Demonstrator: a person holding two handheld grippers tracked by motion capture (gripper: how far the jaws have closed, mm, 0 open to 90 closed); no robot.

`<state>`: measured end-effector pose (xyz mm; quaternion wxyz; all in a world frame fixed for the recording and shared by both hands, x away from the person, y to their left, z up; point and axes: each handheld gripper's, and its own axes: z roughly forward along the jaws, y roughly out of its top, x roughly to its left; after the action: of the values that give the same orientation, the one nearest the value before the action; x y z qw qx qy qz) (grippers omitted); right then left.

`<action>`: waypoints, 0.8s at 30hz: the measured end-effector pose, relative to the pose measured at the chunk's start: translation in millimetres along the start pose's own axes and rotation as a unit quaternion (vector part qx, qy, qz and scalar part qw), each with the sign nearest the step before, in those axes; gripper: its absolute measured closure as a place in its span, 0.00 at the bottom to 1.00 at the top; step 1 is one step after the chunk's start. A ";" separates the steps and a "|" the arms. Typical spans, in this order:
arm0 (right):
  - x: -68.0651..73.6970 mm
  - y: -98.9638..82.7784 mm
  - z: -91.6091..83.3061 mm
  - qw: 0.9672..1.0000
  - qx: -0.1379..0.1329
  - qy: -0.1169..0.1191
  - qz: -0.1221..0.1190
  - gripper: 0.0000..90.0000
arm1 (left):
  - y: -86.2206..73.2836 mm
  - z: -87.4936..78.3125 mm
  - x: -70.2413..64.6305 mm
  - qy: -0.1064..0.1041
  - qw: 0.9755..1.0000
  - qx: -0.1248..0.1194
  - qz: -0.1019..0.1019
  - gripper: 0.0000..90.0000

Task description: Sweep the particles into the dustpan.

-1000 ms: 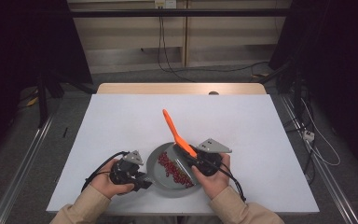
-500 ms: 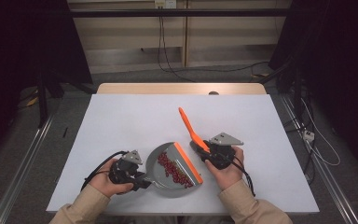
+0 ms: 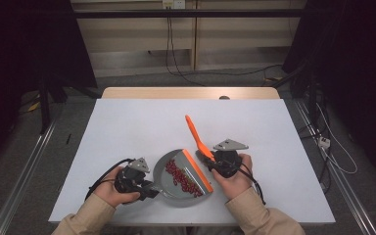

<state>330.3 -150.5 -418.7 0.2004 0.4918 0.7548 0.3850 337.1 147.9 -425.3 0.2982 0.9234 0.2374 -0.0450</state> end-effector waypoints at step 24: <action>12.1 7.9 4.0 0.997 -0.063 0.026 0.025 0.79 | 1.0 1.6 1.0 0.003 1.000 -0.004 -0.009 0.70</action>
<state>332.4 -136.4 -414.2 0.2014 0.4866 0.7219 0.4490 338.6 146.6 -426.3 0.3003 0.9204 0.2466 -0.0438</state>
